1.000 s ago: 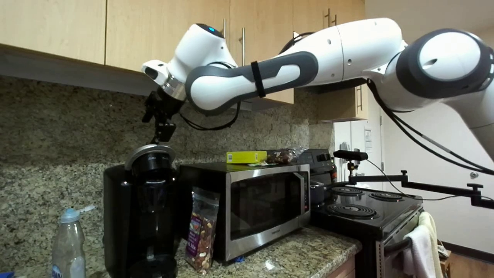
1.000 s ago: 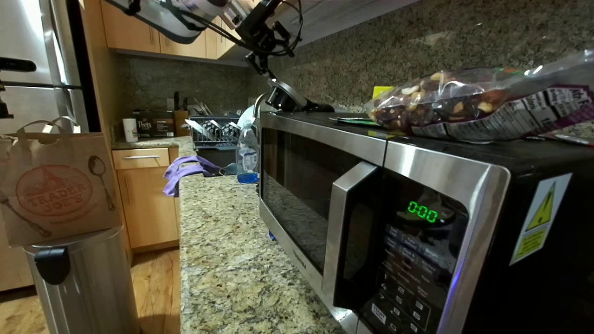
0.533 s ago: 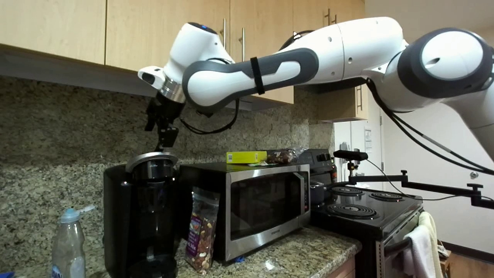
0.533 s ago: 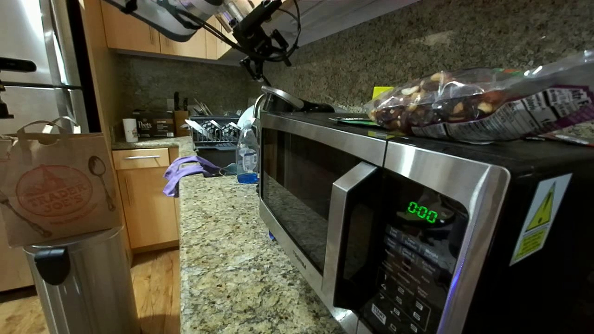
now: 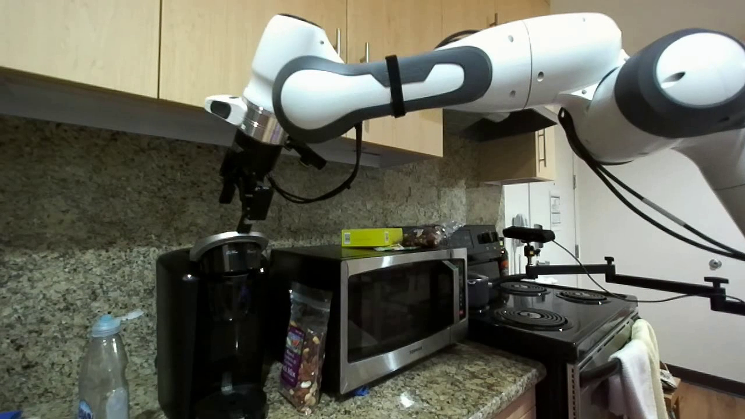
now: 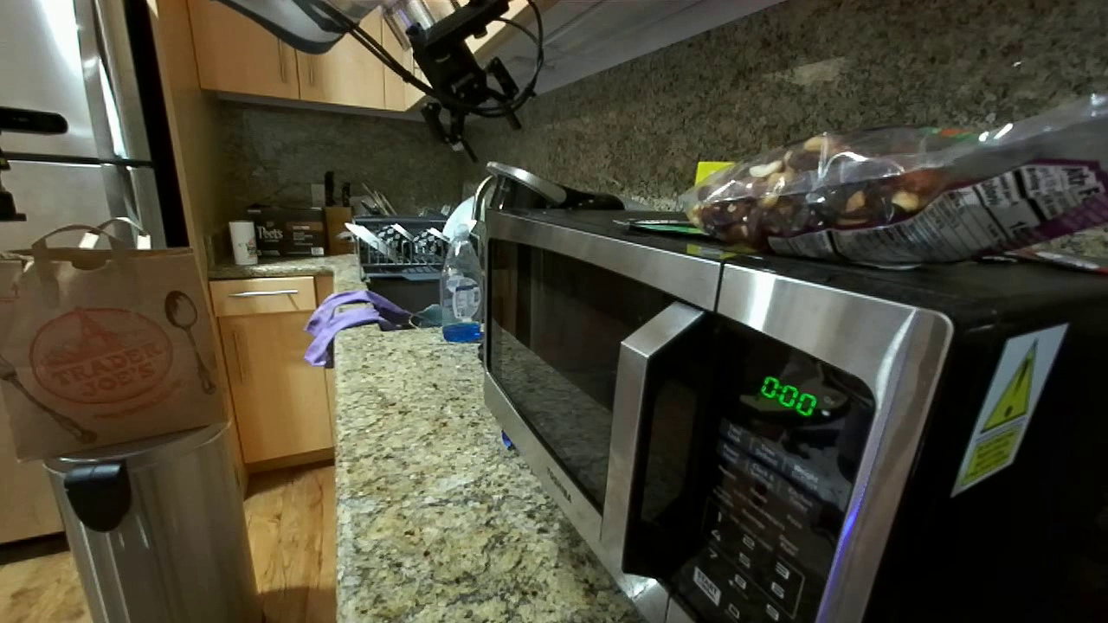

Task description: Close the coffee maker lid

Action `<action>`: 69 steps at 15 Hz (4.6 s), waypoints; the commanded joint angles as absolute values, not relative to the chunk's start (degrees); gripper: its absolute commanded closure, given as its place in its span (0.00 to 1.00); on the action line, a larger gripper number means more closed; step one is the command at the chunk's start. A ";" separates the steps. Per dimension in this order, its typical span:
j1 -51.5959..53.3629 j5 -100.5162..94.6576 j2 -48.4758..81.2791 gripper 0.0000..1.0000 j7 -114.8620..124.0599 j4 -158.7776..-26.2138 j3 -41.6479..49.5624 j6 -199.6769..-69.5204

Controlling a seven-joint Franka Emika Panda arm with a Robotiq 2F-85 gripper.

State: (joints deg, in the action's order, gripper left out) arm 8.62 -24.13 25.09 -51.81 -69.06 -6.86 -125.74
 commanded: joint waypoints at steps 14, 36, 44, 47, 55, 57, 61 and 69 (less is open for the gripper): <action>9.76 -29.77 24.46 0.00 -48.79 -67.20 -3.16 -129.29; 6.83 -19.30 29.33 0.00 -57.54 -64.82 -6.77 -129.82; 8.47 -21.96 31.02 0.00 -55.46 -63.27 -3.75 -122.75; 8.13 -20.73 31.19 0.00 -56.28 -63.30 -4.25 -121.71; 7.35 -16.66 30.10 0.00 -59.43 -63.39 -6.71 -120.54; 7.16 -15.13 29.87 0.00 -60.11 -63.48 -7.46 -119.89; 7.83 -17.48 29.08 0.00 -57.52 -64.09 -6.03 -122.42; 8.66 -17.84 30.23 0.00 -57.43 -61.73 -4.55 -119.64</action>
